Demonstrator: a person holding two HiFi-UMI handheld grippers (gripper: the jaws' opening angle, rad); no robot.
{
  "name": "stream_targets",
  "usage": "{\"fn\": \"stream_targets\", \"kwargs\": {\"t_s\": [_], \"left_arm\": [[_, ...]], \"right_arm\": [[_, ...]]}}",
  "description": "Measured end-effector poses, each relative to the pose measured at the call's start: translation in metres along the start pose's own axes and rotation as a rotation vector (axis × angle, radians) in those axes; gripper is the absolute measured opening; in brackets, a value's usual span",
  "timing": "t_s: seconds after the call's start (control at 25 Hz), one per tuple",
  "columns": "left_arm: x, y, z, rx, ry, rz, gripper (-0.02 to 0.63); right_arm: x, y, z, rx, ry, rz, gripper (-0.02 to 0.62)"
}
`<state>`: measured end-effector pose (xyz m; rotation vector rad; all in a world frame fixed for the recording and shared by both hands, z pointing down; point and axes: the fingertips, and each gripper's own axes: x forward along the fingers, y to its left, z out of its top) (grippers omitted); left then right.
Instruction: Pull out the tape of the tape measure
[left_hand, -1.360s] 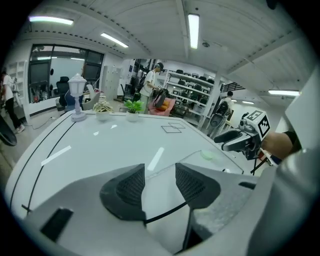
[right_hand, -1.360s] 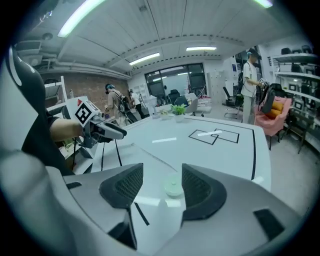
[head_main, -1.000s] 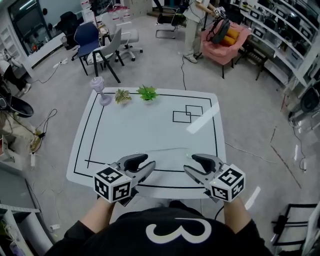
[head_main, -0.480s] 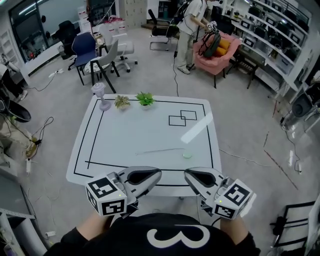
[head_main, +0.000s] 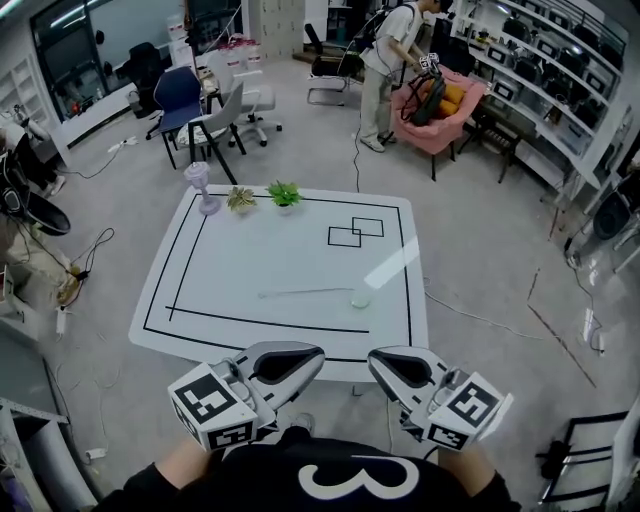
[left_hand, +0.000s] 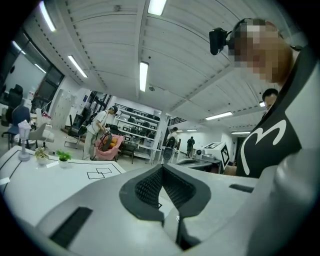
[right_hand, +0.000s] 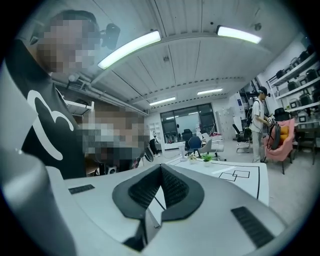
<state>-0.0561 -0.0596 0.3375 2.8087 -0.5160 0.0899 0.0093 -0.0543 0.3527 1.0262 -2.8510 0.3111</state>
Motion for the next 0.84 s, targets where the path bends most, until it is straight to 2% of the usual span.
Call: {"fn": "stream_targets", "kwargs": {"t_s": [0.36,0.6,0.84], "left_arm": [[0.005,-0.024,-0.004,-0.015,-0.014,0.050,0.006],[0.007,-0.032,-0.005,0.006,0.018,0.054,0.006],[0.011,-0.027,-0.007,-0.019,0.045,0.062,0.006]], "right_arm": [[-0.025,0.009,-0.001,-0.016,-0.020,0.001,0.003],[-0.029,0.009,0.000,-0.015,-0.019,0.003,0.003],[-0.027,0.003,0.002,-0.018,-0.007,-0.005,0.003]]}}
